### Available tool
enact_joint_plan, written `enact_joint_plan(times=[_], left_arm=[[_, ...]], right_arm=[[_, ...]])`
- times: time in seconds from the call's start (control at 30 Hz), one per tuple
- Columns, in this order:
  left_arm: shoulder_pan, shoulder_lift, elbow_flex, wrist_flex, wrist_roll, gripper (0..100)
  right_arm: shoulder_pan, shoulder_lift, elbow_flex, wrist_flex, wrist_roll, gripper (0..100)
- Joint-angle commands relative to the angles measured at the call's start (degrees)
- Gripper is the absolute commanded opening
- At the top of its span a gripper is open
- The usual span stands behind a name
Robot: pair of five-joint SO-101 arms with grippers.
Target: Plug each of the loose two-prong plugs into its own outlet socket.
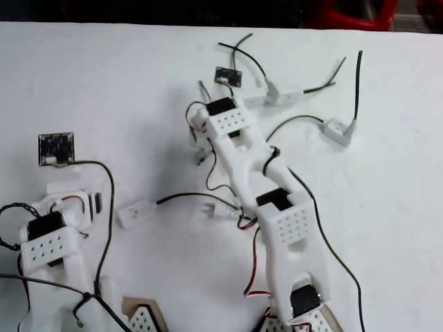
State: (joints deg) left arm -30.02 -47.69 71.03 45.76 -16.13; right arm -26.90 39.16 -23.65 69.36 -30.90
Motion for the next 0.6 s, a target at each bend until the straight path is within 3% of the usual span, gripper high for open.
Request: enact_joint_plan(times=[0.0,0.37,0.57], left_arm=[[-0.5,-1.6,-0.1,-1.1,0.6,21],[-0.5,-1.6,-0.1,-1.1,0.6,21],[-0.5,-1.6,-0.1,-1.1,0.6,21]], right_arm=[[0.2,-0.4,-2.7,1.5,0.4,2.5],[0.1,-3.8,-2.7,10.4,16.6,1.7],[0.1,1.0,-2.7,14.6,18.2,1.7]])
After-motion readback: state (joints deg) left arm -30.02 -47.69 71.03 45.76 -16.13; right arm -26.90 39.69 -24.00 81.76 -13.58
